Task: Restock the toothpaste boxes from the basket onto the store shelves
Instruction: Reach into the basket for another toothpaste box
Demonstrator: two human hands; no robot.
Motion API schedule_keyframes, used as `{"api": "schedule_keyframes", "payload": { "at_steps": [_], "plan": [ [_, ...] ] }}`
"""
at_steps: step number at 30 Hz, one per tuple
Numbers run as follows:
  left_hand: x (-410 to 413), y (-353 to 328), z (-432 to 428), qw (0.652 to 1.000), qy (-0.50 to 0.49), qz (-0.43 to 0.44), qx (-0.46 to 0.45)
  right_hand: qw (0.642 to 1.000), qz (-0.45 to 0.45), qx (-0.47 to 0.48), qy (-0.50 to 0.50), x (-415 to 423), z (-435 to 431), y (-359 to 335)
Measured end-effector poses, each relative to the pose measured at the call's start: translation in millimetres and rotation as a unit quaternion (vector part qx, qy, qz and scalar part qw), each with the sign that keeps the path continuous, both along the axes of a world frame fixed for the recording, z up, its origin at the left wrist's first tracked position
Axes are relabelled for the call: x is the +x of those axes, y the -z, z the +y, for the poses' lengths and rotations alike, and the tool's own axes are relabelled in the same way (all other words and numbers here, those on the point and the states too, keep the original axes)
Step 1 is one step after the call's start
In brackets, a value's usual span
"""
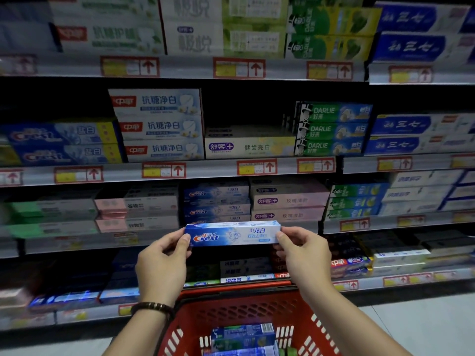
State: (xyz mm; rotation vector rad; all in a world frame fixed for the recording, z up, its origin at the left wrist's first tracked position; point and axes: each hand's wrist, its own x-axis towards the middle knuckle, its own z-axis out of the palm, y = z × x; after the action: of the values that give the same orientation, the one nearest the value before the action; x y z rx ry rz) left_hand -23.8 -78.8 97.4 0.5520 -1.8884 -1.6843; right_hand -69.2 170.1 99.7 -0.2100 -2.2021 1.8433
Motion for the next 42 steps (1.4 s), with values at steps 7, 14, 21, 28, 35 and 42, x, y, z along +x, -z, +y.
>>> {"api": "schedule_keyframes", "payload": {
  "at_steps": [7,14,21,28,35,42],
  "plan": [
    [-23.2,-6.1,-18.1,0.998,-0.016,-0.016,-0.063,0.999,0.008,0.047,0.005,-26.3,-15.1,-3.6],
    [-54.8,-10.0,-37.5,0.989,-0.04,-0.023,-0.144,0.995,0.013,0.104,0.001,-57.4,-31.7,-4.7],
    [-85.9,-2.7,-47.3,0.99,-0.053,-0.01,-0.13,0.994,0.012,0.106,0.019,-88.7,-50.2,-5.7],
    [-102.5,4.5,-51.1,0.992,-0.08,-0.001,-0.097,0.995,0.011,0.101,0.022,-114.7,-63.4,0.1],
    [-117.9,10.0,-46.0,0.993,-0.076,0.005,-0.088,0.995,0.006,0.1,0.019,-127.7,-69.1,4.5],
    [-124.9,17.5,-42.7,0.995,-0.066,-0.026,-0.07,0.995,-0.005,0.103,0.019,-134.7,-72.5,11.0]
  ]
}}
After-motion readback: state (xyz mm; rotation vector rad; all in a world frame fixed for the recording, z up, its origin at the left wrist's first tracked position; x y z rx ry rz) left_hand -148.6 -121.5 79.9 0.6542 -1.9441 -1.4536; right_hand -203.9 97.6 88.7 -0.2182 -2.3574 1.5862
